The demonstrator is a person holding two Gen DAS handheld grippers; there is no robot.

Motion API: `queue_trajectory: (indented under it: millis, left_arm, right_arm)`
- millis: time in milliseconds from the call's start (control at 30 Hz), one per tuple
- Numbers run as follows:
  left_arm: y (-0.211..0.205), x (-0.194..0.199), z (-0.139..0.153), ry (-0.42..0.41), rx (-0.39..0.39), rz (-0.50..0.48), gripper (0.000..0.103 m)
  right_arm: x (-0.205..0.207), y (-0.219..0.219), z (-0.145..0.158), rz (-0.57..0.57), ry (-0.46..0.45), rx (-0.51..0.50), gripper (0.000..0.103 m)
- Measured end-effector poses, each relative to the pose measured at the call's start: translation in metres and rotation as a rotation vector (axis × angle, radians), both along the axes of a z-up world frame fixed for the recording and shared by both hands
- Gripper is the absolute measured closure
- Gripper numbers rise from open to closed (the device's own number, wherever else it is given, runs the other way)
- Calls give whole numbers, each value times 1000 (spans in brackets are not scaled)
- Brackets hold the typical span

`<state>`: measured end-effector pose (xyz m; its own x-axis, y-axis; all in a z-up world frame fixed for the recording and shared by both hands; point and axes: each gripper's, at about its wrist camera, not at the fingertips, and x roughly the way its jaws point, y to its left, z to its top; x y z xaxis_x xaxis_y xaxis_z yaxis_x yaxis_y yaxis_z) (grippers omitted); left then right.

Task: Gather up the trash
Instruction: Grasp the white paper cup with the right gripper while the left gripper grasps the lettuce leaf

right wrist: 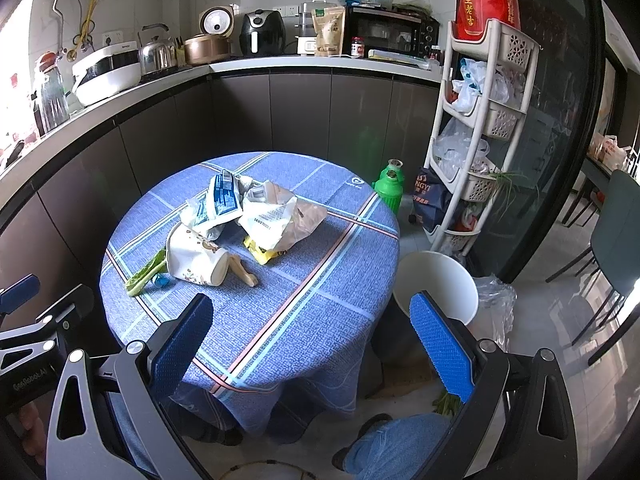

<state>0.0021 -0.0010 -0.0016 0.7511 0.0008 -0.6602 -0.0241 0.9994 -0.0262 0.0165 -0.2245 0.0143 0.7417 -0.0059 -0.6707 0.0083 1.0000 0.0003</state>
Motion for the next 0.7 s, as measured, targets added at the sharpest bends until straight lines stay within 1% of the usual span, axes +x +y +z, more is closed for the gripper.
queue_trajectory:
  millis: [200, 267, 367, 467, 500, 533, 600, 667, 700]
  left_arm:
    - [-2, 4, -3, 5, -6, 0, 4]
    - [7, 8, -4, -9, -26, 6, 4]
    - [23, 12, -6, -11, -77, 25, 4]
    - [40, 24, -17, 52, -156, -11, 4]
    - [44, 27, -22, 62, -174, -13, 4]
    - [48, 30, -24, 60, -186, -11, 4]
    - [54, 35, -30, 57, -201, 0, 4]
    - [62, 44, -36, 49, -233, -35, 4]
    - [65, 49, -39, 51, -264, -68, 4]
  right_arm:
    - [4, -2, -1, 11, 0, -2, 8]
    - [8, 0, -5, 37, -6, 8, 8]
    - [20, 6, -18, 118, 4, 35, 8]
    - [35, 21, -37, 218, 61, 64, 8]
    - [42, 29, -42, 273, 77, 87, 8]
    - [47, 35, -46, 305, 81, 104, 8]
    - [63, 51, -53, 374, 62, 126, 8]
    - [80, 65, -57, 419, 36, 103, 9]
    - [88, 71, -59, 442, 27, 96, 9]
